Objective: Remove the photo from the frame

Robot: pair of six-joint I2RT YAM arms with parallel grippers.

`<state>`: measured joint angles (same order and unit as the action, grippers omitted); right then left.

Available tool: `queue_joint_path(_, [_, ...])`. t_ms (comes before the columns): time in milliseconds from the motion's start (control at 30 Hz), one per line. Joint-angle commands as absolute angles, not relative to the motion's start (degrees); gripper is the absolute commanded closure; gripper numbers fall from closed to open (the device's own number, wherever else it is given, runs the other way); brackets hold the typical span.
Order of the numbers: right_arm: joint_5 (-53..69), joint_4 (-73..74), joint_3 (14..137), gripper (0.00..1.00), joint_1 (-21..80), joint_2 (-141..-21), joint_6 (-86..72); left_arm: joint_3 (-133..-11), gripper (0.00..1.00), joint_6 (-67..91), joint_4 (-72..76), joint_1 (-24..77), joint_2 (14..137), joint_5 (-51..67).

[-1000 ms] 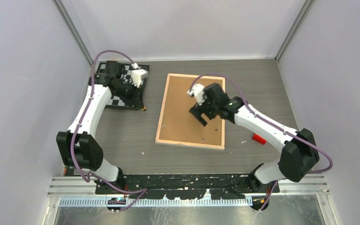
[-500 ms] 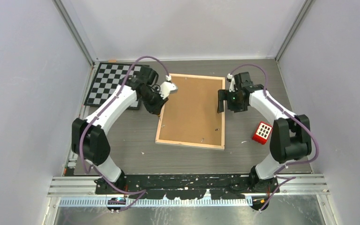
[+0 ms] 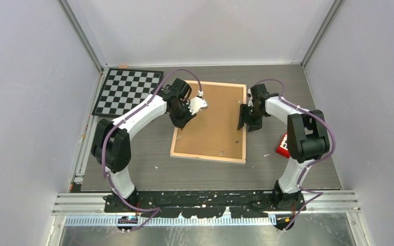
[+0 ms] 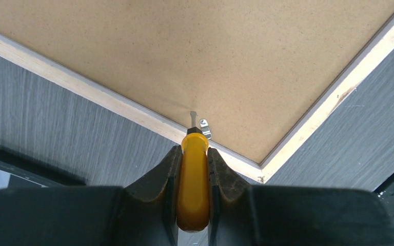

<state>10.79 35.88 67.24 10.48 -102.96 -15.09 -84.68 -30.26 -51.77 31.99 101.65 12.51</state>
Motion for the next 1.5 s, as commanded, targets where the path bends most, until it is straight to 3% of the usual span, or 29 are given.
queue_joint_path(0, [12.91, 35.42, 69.75, 0.49, 10.19, -105.27, -17.39, -86.14, 1.00, -30.66, -48.60, 33.44, 101.69, 8.38])
queue_joint_path(133, [14.16, 36.65, 70.71, 0.73, 9.55, -107.20, -17.14, -85.83, 1.00, -31.33, -48.58, 33.96, 101.65, 6.63])
queue_joint_path(600, [15.06, 37.09, 69.27, 0.98, 8.39, -107.48, -17.29, -83.15, 1.00, -32.52, -52.37, 34.01, 98.58, 6.74])
queue_joint_path(1467, [15.12, 37.70, 69.05, 0.99, 8.44, -107.86, -18.11, -77.86, 1.00, -28.42, -52.76, 36.85, 96.34, 12.84])
